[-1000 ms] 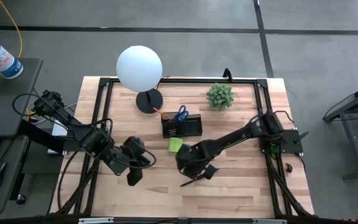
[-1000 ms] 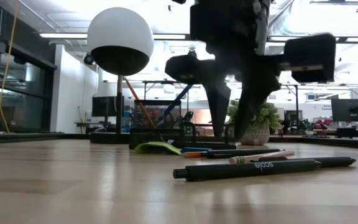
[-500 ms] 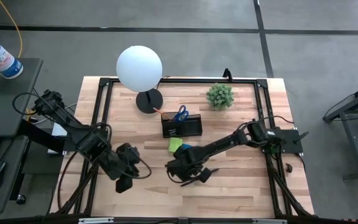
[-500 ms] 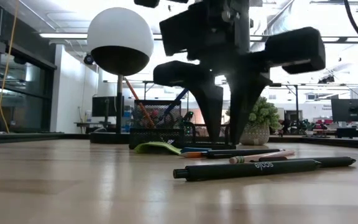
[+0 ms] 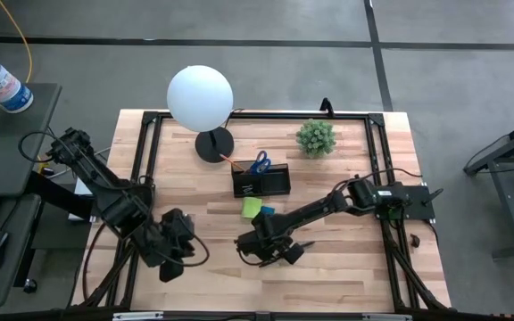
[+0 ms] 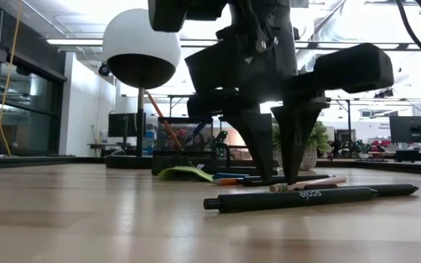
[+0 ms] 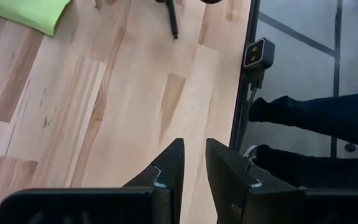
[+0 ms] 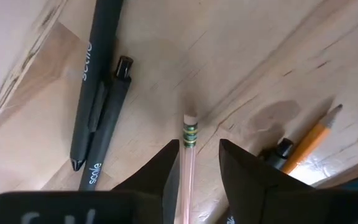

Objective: Pick and place office supplies into organizer
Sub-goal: Put the pink pencil into the top left side of the desk organizer

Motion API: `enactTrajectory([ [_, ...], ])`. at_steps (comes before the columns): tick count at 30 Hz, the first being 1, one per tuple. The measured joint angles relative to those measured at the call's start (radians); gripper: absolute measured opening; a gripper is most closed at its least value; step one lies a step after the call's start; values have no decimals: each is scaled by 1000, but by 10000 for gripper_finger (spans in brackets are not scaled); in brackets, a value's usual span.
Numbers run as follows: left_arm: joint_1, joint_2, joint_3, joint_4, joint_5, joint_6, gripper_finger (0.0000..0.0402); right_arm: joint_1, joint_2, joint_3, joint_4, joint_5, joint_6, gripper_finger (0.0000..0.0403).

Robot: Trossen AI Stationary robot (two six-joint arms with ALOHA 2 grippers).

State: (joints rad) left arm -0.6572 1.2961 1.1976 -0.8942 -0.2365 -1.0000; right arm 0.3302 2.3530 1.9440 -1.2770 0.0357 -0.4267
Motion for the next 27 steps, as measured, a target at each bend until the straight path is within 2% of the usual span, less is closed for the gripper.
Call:
enactTrajectory([
  [22, 2, 0, 0, 1, -37, 0, 56, 13, 2, 0, 52, -36, 9, 103],
  [27, 2, 0, 0, 1, -37, 0, 56, 13, 9, 0, 61, -41, 8, 93],
])
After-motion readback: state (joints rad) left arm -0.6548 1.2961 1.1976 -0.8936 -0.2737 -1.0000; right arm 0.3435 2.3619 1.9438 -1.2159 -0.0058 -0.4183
